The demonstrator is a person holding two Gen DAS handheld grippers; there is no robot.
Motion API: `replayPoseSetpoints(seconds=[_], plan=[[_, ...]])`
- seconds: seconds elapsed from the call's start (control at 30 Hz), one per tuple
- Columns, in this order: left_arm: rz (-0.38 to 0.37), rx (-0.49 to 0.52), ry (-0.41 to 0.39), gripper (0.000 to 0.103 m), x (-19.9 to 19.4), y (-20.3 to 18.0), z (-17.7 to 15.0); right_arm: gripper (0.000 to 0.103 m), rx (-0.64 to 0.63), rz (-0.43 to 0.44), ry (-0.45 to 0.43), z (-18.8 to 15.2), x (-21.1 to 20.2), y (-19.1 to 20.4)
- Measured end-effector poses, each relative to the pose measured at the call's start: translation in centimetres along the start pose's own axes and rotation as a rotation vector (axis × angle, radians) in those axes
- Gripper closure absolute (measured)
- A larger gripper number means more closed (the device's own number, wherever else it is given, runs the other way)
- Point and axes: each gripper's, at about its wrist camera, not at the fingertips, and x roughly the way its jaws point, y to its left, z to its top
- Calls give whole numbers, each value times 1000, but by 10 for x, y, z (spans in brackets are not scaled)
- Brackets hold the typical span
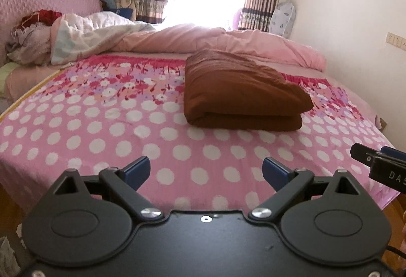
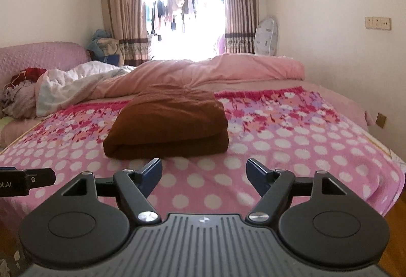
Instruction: Fold large clothes
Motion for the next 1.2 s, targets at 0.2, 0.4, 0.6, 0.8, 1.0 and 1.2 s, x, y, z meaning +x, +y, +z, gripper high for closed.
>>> replayPoseSetpoints(seconds=[0.2, 0.4, 0.6, 0.8, 1.0, 1.2], plan=[[9, 5, 26, 5, 5, -3, -3, 15, 6, -6, 12, -3, 4, -1], [4, 11, 34, 5, 7, -5, -3, 15, 9, -10, 12, -5, 1, -1], [8, 25, 35, 5, 6, -7, -4, 15, 9, -10, 11, -5, 1, -1], [12, 26, 41, 5, 7, -8, -4, 15, 10, -10, 12, -5, 1, -1], [16, 30, 42, 5, 7, -9, -4, 15, 9, -9, 12, -5, 1, -1], [18, 35, 41, 5, 6, -10, -4, 15, 9, -10, 12, -5, 1, -1]])
